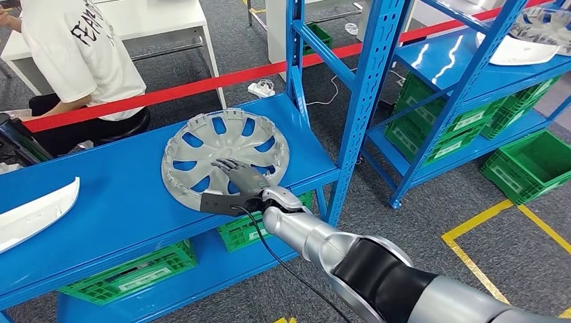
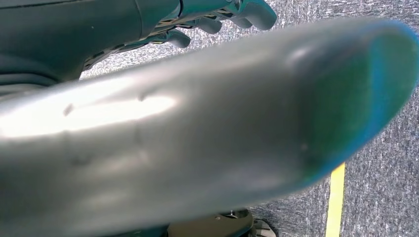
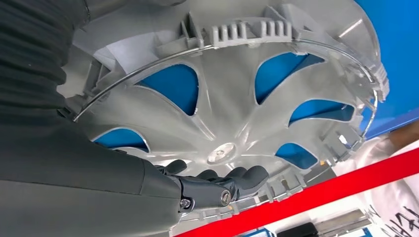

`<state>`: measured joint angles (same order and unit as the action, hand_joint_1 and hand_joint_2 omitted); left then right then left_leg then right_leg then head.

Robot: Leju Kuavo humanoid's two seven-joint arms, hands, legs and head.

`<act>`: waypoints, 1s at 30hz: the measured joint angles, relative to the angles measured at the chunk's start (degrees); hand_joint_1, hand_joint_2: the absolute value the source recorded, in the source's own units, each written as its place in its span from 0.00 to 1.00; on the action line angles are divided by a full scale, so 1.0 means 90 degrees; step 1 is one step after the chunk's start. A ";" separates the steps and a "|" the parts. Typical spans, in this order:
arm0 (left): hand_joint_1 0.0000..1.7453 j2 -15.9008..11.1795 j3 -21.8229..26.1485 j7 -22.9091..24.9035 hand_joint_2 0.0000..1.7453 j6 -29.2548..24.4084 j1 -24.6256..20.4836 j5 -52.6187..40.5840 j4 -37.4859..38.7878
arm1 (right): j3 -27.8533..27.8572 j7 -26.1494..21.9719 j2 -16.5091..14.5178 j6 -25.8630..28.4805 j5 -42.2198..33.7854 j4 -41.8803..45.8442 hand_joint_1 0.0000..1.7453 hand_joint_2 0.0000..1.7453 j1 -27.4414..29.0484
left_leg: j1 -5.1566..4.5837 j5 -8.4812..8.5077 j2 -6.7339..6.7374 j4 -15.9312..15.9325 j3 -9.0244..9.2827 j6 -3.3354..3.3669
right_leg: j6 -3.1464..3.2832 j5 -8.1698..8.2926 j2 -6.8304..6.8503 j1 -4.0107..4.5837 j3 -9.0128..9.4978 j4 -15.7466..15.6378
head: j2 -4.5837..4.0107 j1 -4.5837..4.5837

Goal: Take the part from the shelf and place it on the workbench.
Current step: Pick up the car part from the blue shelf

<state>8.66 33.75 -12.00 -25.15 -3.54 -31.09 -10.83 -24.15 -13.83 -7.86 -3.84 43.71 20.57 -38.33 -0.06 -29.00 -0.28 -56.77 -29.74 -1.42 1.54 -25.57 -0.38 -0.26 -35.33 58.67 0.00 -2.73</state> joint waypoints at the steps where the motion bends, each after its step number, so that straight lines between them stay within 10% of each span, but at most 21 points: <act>1: 0.00 0.0000 0.0000 -0.0001 0.00 0.0002 -0.0002 -0.0004 -0.0001 | 0.0000 0.0029 0.0008 0.0009 0.0000 0.0000 0.00 1.00 0.0009 | 0.0000 0.0000 0.0000 0.0000 0.0000 0.0000 | 0.0000 0.0000 0.0000 0.0000 0.0000 0.0000 | 0.0000 0.0000; 20: 0.00 0.0122 0.0001 0.0088 0.00 0.0058 -0.0148 -0.0100 -0.0001 | -0.0013 0.0476 0.0159 -0.0250 0.0264 0.0002 0.00 1.00 0.0034 | 0.0000 -0.0010 -0.0001 0.0000 0.0041 0.0014 | -0.0005 -0.0003 0.0001 0.0000 0.0049 -0.0009 | -0.0001 0.0000; 21: 0.00 0.0126 0.0002 0.0088 0.00 0.0058 -0.0150 -0.0100 -0.0001 | -0.0014 0.0494 0.0165 -0.0260 0.0273 0.0002 0.05 1.00 0.0033 | 0.0000 -0.0011 -0.0001 0.0000 0.0045 0.0016 | -0.0007 -0.0004 0.0001 0.0000 0.0054 -0.0010 | -0.0001 0.0000; 25: 0.00 0.0134 0.0002 0.0089 0.00 0.0056 -0.0152 -0.0100 -0.0001 | -0.0019 0.0528 0.0196 -0.0286 0.0315 0.0002 0.99 1.00 0.0031 | 0.0000 -0.0013 -0.0001 0.0000 0.0058 0.0020 | -0.0009 -0.0006 0.0001 0.0001 0.0070 -0.0014 | 0.0000 0.0000; 30: 0.00 0.0134 0.0001 0.0095 0.00 0.0050 -0.0151 -0.0097 -0.0001 | -0.0069 0.0534 0.0259 -0.0295 0.0407 0.0002 1.00 1.00 0.0030 | 0.0000 -0.0014 -0.0002 0.0000 0.0065 0.0022 | -0.0010 -0.0005 0.0003 0.0001 0.0082 -0.0020 | 0.0000 0.0000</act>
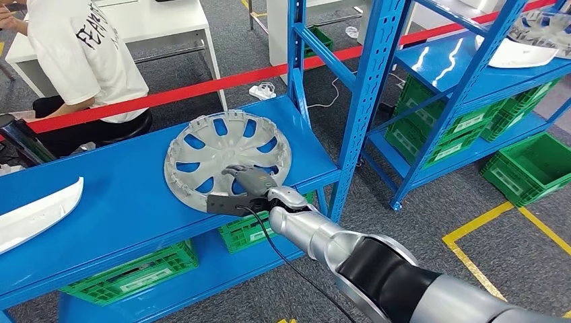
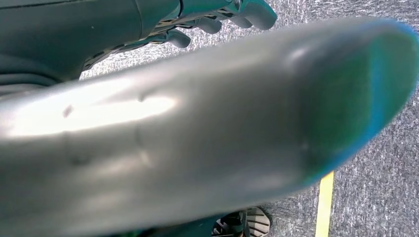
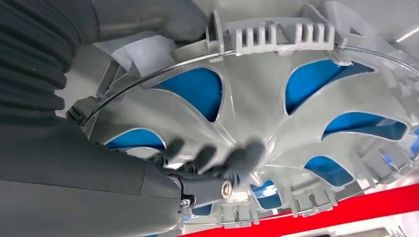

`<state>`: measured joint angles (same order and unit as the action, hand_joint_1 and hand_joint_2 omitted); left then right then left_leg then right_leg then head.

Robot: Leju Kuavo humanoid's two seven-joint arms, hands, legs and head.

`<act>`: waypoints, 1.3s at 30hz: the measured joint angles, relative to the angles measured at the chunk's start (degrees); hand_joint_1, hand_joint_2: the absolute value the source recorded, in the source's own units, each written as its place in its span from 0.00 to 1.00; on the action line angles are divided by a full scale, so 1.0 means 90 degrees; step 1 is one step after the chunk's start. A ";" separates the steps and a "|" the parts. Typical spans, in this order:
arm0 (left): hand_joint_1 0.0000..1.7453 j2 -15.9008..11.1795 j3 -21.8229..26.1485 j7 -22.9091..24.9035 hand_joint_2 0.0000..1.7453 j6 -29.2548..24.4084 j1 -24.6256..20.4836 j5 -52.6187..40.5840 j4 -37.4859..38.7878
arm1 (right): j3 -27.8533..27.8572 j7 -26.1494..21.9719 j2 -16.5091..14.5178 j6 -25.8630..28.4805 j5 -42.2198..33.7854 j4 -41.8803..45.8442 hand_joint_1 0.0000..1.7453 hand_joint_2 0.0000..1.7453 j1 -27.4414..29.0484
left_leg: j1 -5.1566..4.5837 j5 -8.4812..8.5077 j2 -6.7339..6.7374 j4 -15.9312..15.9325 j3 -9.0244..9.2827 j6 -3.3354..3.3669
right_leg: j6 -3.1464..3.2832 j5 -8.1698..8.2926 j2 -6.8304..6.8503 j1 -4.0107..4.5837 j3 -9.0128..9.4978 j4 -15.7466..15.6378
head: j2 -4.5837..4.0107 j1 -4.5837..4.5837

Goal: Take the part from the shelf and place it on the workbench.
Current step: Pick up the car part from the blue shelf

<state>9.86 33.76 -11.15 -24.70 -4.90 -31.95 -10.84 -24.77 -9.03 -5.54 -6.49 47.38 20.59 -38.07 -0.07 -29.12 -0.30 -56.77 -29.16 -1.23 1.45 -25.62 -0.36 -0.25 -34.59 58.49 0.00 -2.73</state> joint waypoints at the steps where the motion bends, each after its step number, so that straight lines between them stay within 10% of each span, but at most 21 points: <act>1: 0.00 0.0000 0.0001 0.0000 0.00 0.0000 0.0000 0.0002 0.0000 | -0.0010 -0.0001 0.0011 0.0000 0.0007 0.0000 1.00 1.00 0.0000 | 0.0000 0.0000 0.0000 0.0000 0.0001 0.0000 | -0.0001 0.0000 0.0000 0.0000 0.0002 -0.0001 | 0.0000 0.0000; 9: 0.00 0.0007 0.0001 -0.0150 0.00 -0.0028 -0.0003 -0.0072 -0.0004 | -0.0056 -0.0004 0.0100 0.0051 0.0080 -0.0002 1.00 1.00 0.0003 | 0.0000 -0.0001 0.0000 -0.0001 0.0005 0.0002 | -0.0004 0.0003 -0.0001 0.0000 0.0007 -0.0007 | 0.0000 -0.0001; 13: 0.00 0.0026 0.0001 -0.0258 1.00 -0.0206 -0.0017 -0.0218 -0.0005 | -0.0060 -0.0027 0.0149 0.0110 0.0135 -0.0002 1.00 1.00 0.0009 | 0.0000 -0.0002 0.0001 -0.0001 0.0004 0.0003 | -0.0005 0.0003 -0.0001 0.0000 0.0007 -0.0009 | 0.0000 0.0000; 39: 0.00 0.0063 -0.0081 -0.0123 1.00 -0.0634 -0.0035 -0.0682 -0.0016 | -0.0147 -0.0217 0.0158 0.0315 0.0388 -0.0001 1.00 1.00 0.0030 | 0.0000 -0.0003 0.0002 -0.0001 0.0000 0.0004 | -0.0005 0.0003 0.0000 0.0000 0.0006 -0.0009 | -0.0001 0.0000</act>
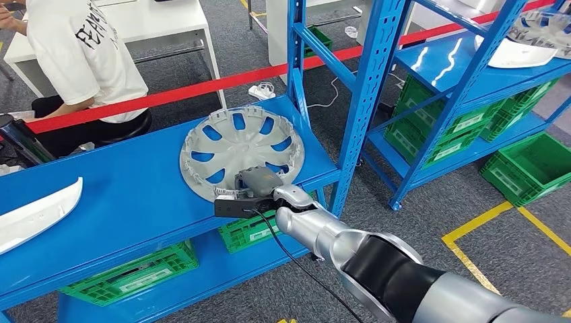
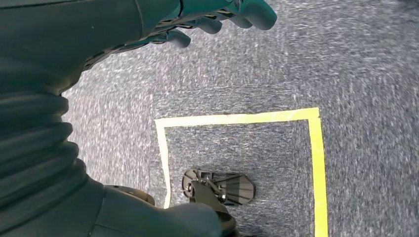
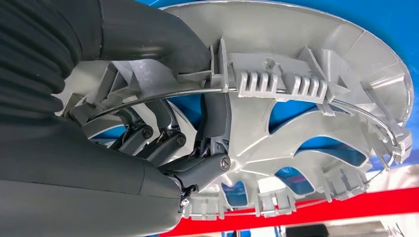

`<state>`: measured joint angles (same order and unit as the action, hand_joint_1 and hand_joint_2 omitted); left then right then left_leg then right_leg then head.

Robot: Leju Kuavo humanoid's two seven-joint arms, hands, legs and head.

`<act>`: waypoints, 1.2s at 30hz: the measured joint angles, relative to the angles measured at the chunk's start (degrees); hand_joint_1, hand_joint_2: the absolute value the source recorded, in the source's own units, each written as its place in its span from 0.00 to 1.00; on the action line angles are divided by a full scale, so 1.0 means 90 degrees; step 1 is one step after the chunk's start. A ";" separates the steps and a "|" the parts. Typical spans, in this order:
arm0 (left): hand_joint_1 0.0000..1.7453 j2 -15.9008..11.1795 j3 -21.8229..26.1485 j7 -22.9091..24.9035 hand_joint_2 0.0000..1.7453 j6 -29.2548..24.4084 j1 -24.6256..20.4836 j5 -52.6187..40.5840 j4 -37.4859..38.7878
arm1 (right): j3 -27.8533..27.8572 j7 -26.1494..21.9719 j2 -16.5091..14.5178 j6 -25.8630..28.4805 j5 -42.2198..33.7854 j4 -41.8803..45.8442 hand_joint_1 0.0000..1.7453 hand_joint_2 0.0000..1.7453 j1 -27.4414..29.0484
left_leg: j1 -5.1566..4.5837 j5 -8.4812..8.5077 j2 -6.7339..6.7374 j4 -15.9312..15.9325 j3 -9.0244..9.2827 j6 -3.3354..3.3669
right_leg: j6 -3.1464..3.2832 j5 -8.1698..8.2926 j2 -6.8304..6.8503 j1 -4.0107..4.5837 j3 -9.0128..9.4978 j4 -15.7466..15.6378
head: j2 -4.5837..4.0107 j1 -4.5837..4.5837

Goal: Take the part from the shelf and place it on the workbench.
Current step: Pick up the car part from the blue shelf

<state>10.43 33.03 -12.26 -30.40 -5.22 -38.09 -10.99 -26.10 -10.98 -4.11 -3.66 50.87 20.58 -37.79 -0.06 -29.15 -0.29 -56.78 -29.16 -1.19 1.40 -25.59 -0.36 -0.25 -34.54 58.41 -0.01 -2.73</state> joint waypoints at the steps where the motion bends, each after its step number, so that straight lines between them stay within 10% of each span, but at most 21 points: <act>1: 0.00 0.0009 -0.0021 0.0001 1.00 0.0000 0.0008 -0.0029 0.0001 | -0.0001 -0.0047 0.0000 0.0096 0.0021 0.0001 1.00 1.00 0.0017 | 0.0000 0.0000 0.0000 0.0000 -0.0003 0.0000 | 0.0000 0.0000 0.0000 0.0000 0.0000 0.0000 | -0.0001 0.0000; 10: 0.00 0.0084 -0.0046 0.0021 1.00 0.0024 0.0147 0.0002 0.0016 | -0.0064 -0.0214 -0.0034 0.1406 0.0517 0.0149 1.00 1.00 0.0188 | 0.0000 0.0000 -0.0006 0.0000 -0.0022 0.0000 | 0.0000 0.0000 0.0007 0.0000 -0.0017 0.0000 | 0.0000 -0.0001; 17: 0.00 0.0098 -0.0046 0.0031 1.00 0.0049 0.0222 -0.0007 0.0031 | -0.0237 0.0680 -0.0030 0.2960 0.2143 0.0779 1.00 1.00 0.0293 | 0.0000 -0.0001 0.0000 0.0000 -0.0029 -0.0001 | -0.0002 -0.0002 -0.0002 0.0000 -0.0032 0.0001 | 0.0000 0.0000; 29: 0.00 0.0100 -0.0046 0.0002 1.00 0.0075 0.0239 -0.0016 0.0031 | -0.0267 0.1032 0.0001 0.3363 0.3455 0.1407 1.00 1.00 0.0386 | 0.0000 -0.0002 -0.0002 0.0000 -0.0031 -0.0001 | -0.0007 -0.0004 0.0001 -0.0001 -0.0030 0.0000 | 0.0000 0.0000; 36: 0.00 0.0099 -0.0035 -0.0061 1.00 0.0129 0.0241 0.0010 0.0031 | -0.0257 0.0260 0.0027 0.3561 0.3537 0.1885 1.00 1.00 0.0520 | 0.0000 -0.0005 -0.0002 0.0000 -0.0031 0.0004 | -0.0008 -0.0007 0.0002 0.0001 -0.0031 0.0000 | -0.0001 0.0000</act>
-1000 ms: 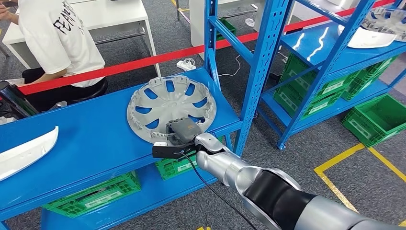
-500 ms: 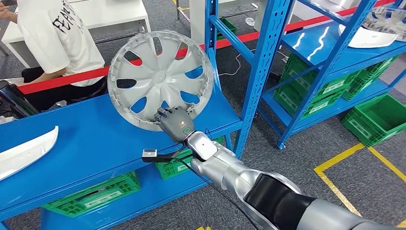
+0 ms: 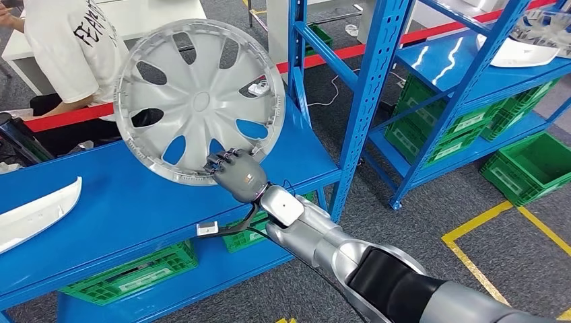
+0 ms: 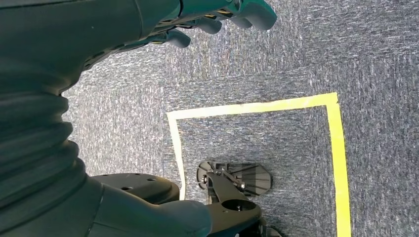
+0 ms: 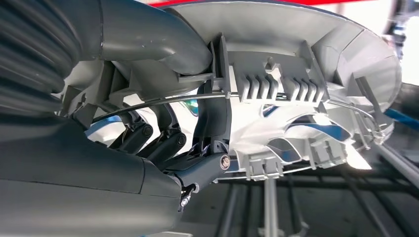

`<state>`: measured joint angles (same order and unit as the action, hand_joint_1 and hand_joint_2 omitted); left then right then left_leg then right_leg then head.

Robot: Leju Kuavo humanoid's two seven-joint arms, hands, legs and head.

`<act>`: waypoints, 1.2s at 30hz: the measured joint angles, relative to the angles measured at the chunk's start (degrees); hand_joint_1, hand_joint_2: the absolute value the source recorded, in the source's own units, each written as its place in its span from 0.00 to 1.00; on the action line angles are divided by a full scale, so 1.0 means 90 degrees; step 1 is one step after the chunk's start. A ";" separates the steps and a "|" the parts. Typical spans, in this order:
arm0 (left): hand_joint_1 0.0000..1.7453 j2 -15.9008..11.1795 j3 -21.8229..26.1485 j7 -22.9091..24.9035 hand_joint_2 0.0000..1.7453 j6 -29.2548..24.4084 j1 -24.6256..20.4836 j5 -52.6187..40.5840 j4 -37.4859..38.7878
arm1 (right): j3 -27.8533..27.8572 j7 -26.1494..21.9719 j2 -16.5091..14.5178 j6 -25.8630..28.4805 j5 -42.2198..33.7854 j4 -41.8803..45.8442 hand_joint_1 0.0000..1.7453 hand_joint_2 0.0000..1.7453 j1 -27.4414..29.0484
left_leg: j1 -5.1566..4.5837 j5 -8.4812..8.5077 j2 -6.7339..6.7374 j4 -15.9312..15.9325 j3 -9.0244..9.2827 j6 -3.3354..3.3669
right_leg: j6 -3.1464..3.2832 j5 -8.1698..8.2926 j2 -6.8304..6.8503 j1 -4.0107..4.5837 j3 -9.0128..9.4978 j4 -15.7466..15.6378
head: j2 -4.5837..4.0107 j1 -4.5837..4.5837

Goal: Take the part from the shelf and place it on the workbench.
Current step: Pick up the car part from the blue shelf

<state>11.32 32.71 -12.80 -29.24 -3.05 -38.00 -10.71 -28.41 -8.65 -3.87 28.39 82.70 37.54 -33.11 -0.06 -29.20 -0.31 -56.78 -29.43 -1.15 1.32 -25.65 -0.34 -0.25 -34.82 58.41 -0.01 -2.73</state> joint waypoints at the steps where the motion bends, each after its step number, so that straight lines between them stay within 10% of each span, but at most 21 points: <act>1: 0.00 -0.0001 0.0002 -0.0007 1.00 0.0002 0.0000 0.0004 0.0000 | 0.0005 -0.0077 0.0000 -0.0037 -0.0003 0.0120 1.00 1.00 0.0040 | 0.0000 0.0000 -0.0001 0.0000 0.0000 0.0000 | -0.0001 -0.0001 0.0001 0.0000 0.0000 0.0000 | 0.0001 0.0000; 11: 0.00 -0.0007 0.0098 0.0001 1.00 -0.0078 0.0009 0.0075 0.0000 | 0.0040 -0.1077 0.0000 -0.0493 -0.0279 0.1866 1.00 1.00 0.0606 | 0.0000 0.0000 -0.0005 0.0000 -0.0003 0.0001 | -0.0005 -0.0004 0.0002 -0.0001 0.0001 0.0000 | 0.0001 -0.0001; 19: 0.00 -0.0016 0.0172 0.0052 1.00 -0.0092 0.0010 0.0081 -0.0002 | 0.0028 -0.1177 0.0002 -0.0619 -0.0443 0.2734 1.00 1.00 0.0814 | 0.0015 0.0097 0.0024 0.0066 0.0029 0.0142 | -0.0130 -0.0021 -0.0006 -0.0026 -0.0026 0.0032 | 0.0001 -0.0006; 24: 0.00 -0.0007 0.0197 0.0063 1.00 -0.0095 0.0015 0.0083 -0.0001 | 0.0017 -0.1199 0.0015 -0.0623 -0.0480 0.2935 1.00 1.00 0.0901 | 0.0084 0.0192 0.0067 0.0113 0.0002 0.0181 | -0.0276 -0.0807 0.0003 -0.0087 -0.0747 0.1692 | 0.0001 -0.0066; 28: 0.00 -0.0010 0.0219 0.0065 1.00 -0.0095 0.0011 0.0084 -0.0001 | 0.0015 -0.1190 0.0029 -0.0628 -0.0489 0.2998 1.00 1.00 0.0941 | 0.0181 0.0115 0.0060 -0.0096 -0.0128 0.0050 | -0.0434 -0.0255 0.0028 -0.0197 -0.0231 0.0774 | 0.0001 -0.0074; 34: 0.00 -0.0018 0.0241 0.0082 1.00 -0.0111 0.0008 0.0081 -0.0001 | 0.0004 -0.1208 0.0043 -0.0611 -0.0533 0.3136 1.00 1.00 0.0988 | 0.0194 0.0038 0.0021 -0.0326 -0.0336 -0.0232 | -0.0127 -0.0163 -0.0015 -0.0182 -0.0116 0.0303 | 0.0001 -0.0084; 36: 0.00 -0.0024 0.0258 0.0084 1.00 -0.0105 0.0008 0.0078 0.0000 | -0.0003 -0.1215 0.0042 -0.0611 -0.0559 0.3177 1.00 1.00 0.0992 | 0.0200 -0.0310 0.0025 -0.0743 -0.0514 -0.0261 | -0.0017 -0.0092 -0.0002 -0.0183 -0.0170 0.0269 | 0.0001 -0.0083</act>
<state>11.10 35.03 -12.05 -30.18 -2.98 -37.30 -10.71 -28.44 -19.58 -3.49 22.89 77.67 66.13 -24.18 1.74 -31.99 -0.08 -63.46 -34.06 -3.51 1.17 -26.48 -0.36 -1.89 -36.35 60.83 0.00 -3.48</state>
